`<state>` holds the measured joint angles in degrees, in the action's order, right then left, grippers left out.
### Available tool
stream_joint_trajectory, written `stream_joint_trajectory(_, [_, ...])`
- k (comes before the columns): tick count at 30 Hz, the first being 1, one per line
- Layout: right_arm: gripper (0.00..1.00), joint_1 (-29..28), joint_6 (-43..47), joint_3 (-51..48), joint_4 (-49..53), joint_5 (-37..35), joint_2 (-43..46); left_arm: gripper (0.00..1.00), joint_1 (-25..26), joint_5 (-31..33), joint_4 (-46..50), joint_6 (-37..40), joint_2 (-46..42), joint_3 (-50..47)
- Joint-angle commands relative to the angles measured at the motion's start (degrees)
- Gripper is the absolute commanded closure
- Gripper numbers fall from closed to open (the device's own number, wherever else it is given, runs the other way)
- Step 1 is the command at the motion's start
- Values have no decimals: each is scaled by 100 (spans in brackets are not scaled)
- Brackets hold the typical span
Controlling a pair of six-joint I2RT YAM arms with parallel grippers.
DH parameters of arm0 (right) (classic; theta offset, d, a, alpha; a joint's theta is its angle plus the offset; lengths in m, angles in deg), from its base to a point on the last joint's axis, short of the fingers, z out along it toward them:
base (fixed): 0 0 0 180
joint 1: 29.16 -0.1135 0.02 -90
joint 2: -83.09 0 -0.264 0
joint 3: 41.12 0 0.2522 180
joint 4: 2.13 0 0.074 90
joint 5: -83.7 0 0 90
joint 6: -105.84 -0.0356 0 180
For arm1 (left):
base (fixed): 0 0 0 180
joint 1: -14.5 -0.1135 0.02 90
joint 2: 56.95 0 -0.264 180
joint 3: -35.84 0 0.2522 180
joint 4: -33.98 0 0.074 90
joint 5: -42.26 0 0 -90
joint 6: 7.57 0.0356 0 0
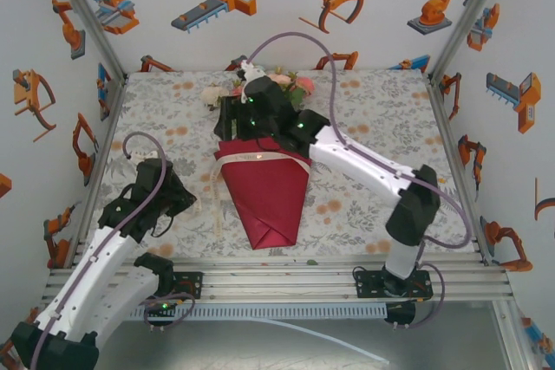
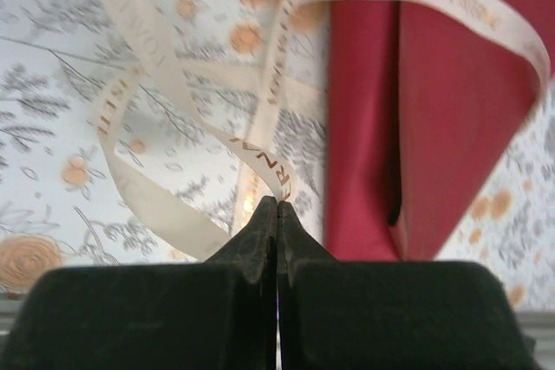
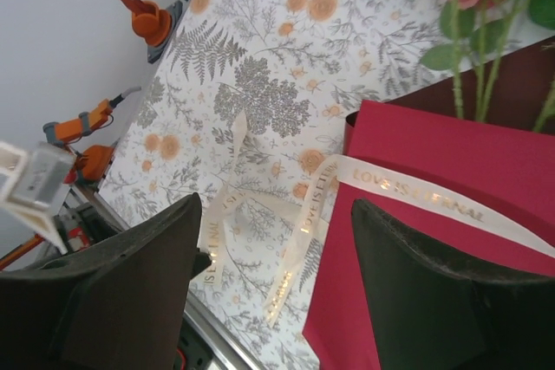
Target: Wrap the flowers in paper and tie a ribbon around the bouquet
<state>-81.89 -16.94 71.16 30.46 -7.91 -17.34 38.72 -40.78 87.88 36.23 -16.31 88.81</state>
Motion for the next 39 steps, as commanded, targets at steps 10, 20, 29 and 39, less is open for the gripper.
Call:
stream_joint_trajectory(10, [36,218,312,-1798,-255,-1118,2036,100,1079,1006,677,466,1133,2348])
stream_joint_trajectory(20, [43,175,299,-1600,69,-374,1473,100,1071,747,-357,1147,1656,2520])
stream_joint_trajectory(29, [38,380,-103,-3309,-176,-2449,3068,100,1787,-306,-1539,1327,3510,3341])
stream_joint_trajectory(39, [34,1013,201,-4529,567,-3252,4578,57,2487,-1167,-2441,1848,5560,4098])
